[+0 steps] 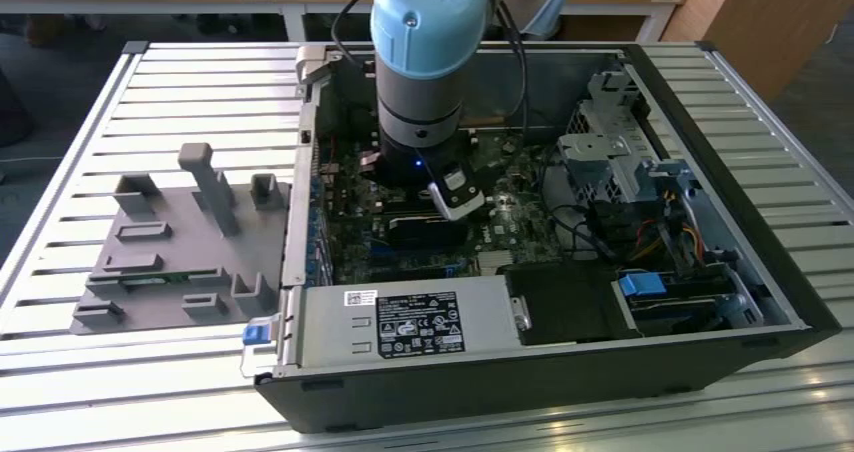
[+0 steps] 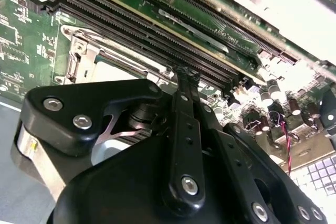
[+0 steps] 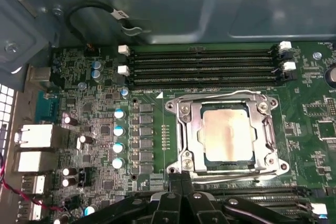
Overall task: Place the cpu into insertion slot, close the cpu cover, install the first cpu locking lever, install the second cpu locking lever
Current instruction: 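Install the second cpu locking lever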
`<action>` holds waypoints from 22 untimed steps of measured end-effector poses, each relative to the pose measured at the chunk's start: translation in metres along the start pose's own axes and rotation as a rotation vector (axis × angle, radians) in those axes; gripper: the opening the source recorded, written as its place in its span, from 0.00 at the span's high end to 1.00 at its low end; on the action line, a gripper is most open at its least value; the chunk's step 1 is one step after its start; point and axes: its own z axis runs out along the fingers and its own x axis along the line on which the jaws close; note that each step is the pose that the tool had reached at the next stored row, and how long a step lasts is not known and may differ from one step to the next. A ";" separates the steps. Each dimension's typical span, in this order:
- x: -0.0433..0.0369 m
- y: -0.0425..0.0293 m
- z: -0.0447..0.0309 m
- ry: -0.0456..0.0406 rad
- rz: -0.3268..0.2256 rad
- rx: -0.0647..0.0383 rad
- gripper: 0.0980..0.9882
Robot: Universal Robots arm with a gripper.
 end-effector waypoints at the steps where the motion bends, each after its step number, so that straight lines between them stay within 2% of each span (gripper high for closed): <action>1: 0.0004 0.0006 0.0005 0.0000 0.000 0.000 0.98; 18: 0.0044 0.0070 0.0104 0.0002 0.000 -0.006 0.98; 22: 0.0050 0.0071 0.0107 0.0004 0.000 -0.007 0.98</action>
